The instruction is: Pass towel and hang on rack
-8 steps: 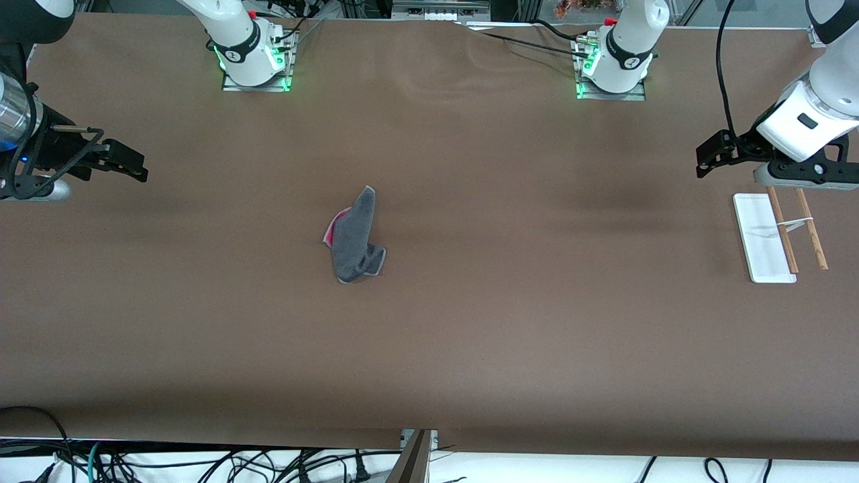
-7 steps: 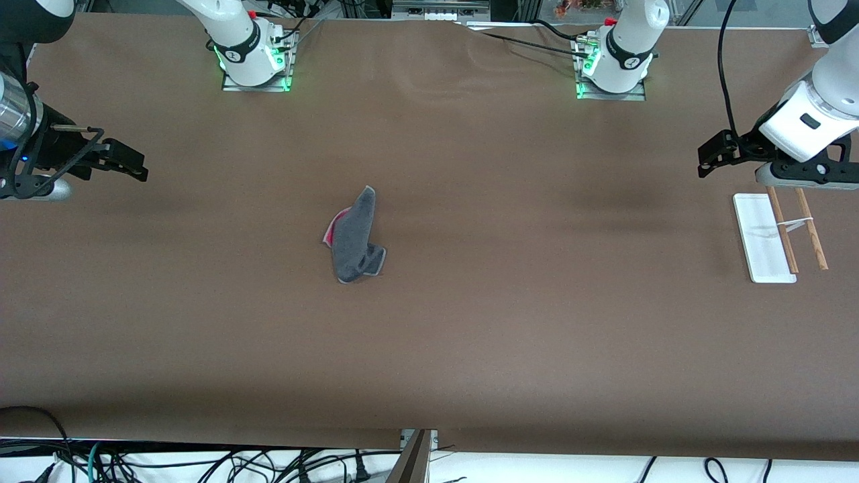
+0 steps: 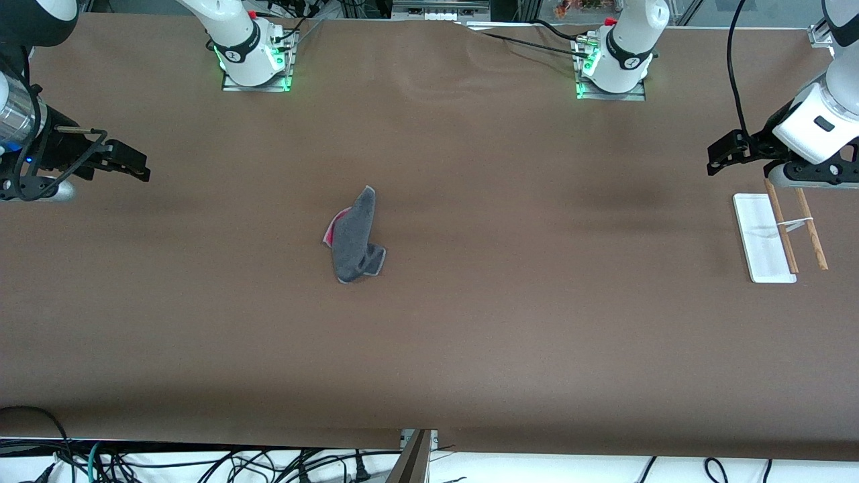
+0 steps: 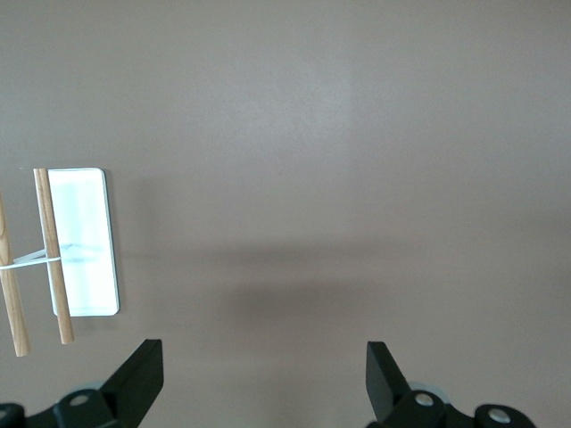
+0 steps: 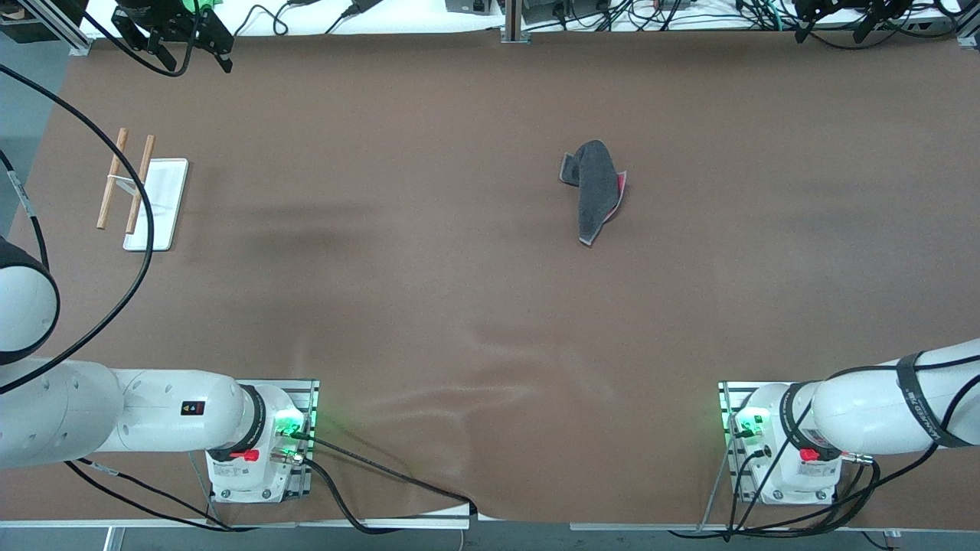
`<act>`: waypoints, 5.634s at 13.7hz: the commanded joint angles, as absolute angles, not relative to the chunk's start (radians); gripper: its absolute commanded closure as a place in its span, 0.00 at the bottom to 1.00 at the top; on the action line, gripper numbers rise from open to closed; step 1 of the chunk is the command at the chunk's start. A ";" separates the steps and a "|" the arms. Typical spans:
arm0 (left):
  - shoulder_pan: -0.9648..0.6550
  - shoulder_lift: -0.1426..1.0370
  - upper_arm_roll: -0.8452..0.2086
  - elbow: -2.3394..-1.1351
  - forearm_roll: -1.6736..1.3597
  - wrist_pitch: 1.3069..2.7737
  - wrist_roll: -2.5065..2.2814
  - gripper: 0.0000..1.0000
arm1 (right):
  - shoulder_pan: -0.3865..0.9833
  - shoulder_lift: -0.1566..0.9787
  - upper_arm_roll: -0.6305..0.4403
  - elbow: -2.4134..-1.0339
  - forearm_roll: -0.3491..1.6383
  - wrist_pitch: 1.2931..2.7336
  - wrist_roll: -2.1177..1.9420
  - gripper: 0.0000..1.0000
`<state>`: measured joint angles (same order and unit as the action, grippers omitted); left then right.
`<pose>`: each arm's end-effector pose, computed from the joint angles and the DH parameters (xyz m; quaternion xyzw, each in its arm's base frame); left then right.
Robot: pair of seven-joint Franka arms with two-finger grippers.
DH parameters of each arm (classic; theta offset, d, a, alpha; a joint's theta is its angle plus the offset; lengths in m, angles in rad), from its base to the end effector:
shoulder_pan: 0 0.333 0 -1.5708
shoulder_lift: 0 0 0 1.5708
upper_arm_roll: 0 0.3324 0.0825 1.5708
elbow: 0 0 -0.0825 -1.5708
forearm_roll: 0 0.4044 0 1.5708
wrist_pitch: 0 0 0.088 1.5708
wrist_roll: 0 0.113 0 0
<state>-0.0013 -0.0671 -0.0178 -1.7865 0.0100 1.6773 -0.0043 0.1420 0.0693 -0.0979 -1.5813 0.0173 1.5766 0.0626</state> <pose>0.5553 -0.0098 0.5753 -0.9997 0.0080 0.0210 0.0058 0.5936 0.0300 0.5899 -0.9993 0.0096 0.0371 0.0033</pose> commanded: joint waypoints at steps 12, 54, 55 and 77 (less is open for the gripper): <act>0.003 -0.051 -0.028 -1.750 -0.006 1.652 0.011 0.00 | 0.141 0.034 -0.084 -1.592 0.020 1.571 0.060 0.00; 0.002 -0.048 -0.032 -1.732 -0.006 1.632 0.012 0.00 | 0.457 0.460 -0.002 -2.031 0.054 2.470 0.577 0.18; 0.002 -0.048 -0.032 -1.732 -0.006 1.632 0.012 0.00 | 0.457 0.457 -0.002 -2.034 0.054 2.470 0.575 0.24; 0.002 -0.046 -0.032 -1.732 -0.006 1.631 0.011 0.00 | 0.457 0.462 0.009 -2.025 0.055 2.467 0.597 1.00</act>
<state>-0.0040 -0.0586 -0.0304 -1.7620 0.0100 1.6535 -0.0043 0.4562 0.4856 0.0043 -2.0034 0.0397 2.4630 0.5889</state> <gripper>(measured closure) 0.000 0.987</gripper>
